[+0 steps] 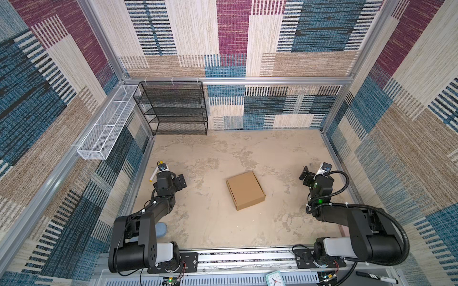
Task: Assemble paper box
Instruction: Reset both arms
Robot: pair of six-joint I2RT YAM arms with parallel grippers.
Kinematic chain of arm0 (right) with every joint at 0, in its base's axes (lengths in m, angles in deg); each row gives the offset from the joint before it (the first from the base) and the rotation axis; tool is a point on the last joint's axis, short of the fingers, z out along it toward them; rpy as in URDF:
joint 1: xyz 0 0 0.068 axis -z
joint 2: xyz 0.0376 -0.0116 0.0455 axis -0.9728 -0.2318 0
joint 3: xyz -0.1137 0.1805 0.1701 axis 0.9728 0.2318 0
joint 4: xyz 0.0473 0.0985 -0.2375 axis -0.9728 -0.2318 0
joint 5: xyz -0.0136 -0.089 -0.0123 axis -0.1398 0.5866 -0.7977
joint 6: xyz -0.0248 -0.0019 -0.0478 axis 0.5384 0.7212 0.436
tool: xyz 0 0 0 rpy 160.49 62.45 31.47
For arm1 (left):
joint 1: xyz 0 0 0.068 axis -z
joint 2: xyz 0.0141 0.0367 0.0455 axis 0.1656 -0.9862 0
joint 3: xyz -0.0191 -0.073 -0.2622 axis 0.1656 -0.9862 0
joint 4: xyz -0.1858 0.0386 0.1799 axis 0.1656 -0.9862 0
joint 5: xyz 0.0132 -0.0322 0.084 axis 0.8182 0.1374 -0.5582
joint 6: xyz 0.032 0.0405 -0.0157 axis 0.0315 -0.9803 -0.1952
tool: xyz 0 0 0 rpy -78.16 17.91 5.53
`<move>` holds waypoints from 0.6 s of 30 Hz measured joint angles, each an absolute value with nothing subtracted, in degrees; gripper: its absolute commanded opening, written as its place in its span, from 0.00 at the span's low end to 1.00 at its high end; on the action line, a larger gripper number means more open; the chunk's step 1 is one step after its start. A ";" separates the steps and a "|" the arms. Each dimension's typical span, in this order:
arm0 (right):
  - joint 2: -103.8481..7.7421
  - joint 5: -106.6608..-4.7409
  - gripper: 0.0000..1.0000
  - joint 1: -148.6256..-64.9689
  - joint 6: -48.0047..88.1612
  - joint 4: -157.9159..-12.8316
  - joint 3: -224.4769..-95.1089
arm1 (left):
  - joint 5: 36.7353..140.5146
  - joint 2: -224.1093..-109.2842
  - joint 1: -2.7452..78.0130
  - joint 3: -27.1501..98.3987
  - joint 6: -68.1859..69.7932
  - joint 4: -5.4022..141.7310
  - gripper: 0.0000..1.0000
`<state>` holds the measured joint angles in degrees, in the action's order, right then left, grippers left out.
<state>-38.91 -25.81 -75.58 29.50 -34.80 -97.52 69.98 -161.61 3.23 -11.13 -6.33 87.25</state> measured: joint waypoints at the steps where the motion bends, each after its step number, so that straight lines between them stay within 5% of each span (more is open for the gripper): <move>1: -40.09 -26.31 1.00 -75.38 29.95 -31.85 -96.95 | 70.83 -162.36 2.77 -11.70 -6.53 89.92 0.99; 11: -47.70 -35.78 1.00 -75.97 34.74 -17.40 -93.11 | 78.11 -170.47 6.27 -14.80 -12.10 107.25 1.00; 18: -47.72 -35.65 1.00 -76.67 35.62 -13.18 -93.83 | 73.28 -171.03 7.56 -14.13 -12.69 110.42 0.99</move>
<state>-47.72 -35.65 -76.67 35.62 -13.18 -93.83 73.28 -171.03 7.56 -14.13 -12.69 110.42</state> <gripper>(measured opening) 0.996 0.995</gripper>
